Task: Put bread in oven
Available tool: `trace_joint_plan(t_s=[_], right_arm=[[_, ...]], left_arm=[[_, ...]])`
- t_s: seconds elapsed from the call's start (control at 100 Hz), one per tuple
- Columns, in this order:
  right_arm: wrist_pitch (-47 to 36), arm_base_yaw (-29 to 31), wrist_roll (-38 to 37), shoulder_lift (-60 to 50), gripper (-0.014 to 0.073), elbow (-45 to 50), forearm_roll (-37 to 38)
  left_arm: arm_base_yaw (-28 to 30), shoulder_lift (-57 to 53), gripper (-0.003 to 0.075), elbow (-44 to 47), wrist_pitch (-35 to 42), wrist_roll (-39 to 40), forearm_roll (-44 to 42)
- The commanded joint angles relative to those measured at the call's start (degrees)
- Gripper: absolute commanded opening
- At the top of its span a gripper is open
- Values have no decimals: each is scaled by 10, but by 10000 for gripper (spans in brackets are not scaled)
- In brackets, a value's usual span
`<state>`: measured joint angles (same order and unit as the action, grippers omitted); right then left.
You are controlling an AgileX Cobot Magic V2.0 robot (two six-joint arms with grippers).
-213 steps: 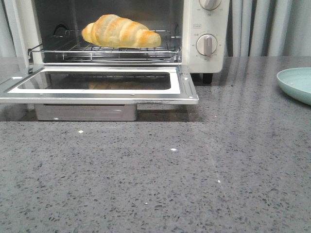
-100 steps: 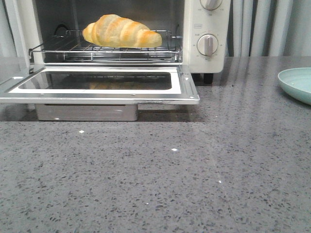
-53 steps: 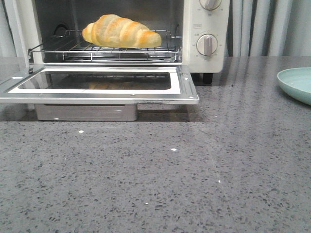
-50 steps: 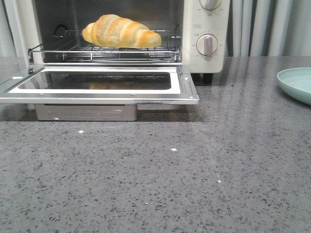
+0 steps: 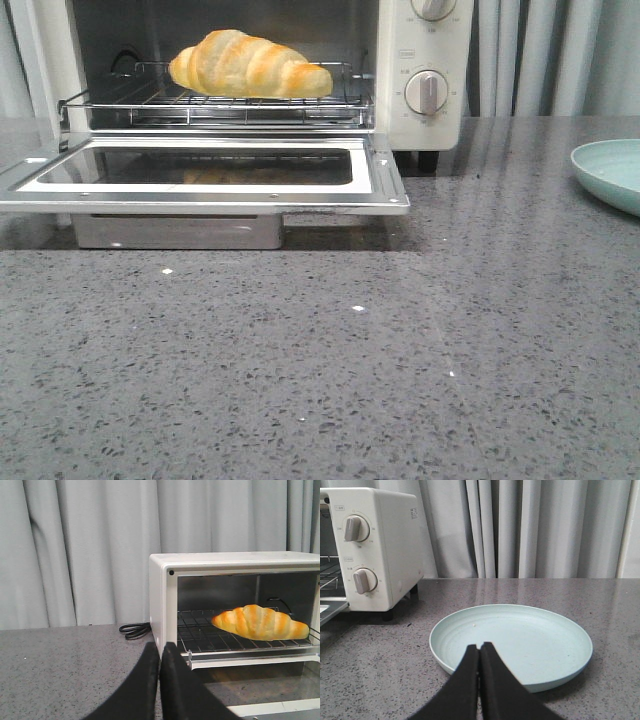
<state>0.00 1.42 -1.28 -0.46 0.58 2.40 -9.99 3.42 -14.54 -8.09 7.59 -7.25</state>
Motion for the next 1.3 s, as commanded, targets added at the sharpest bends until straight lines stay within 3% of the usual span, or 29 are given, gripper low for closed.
trace_joint_plan(t_s=[0.0,0.55,0.81,1.29], right_arm=[[-41,3,0,-11,-49,14,2],[-41,3,0,-11,-49,14,2],[-41,3,0,-11,-49,14,2],[-41,3,0,-11,-49,14,2]], left_arm=[[2,11,-21,-15,43,3,-1],[22,-2,-21,58,48,0,15],[56,-51,-21,142,161,0,46],[53,-51,-21,158,142,-33,67]])
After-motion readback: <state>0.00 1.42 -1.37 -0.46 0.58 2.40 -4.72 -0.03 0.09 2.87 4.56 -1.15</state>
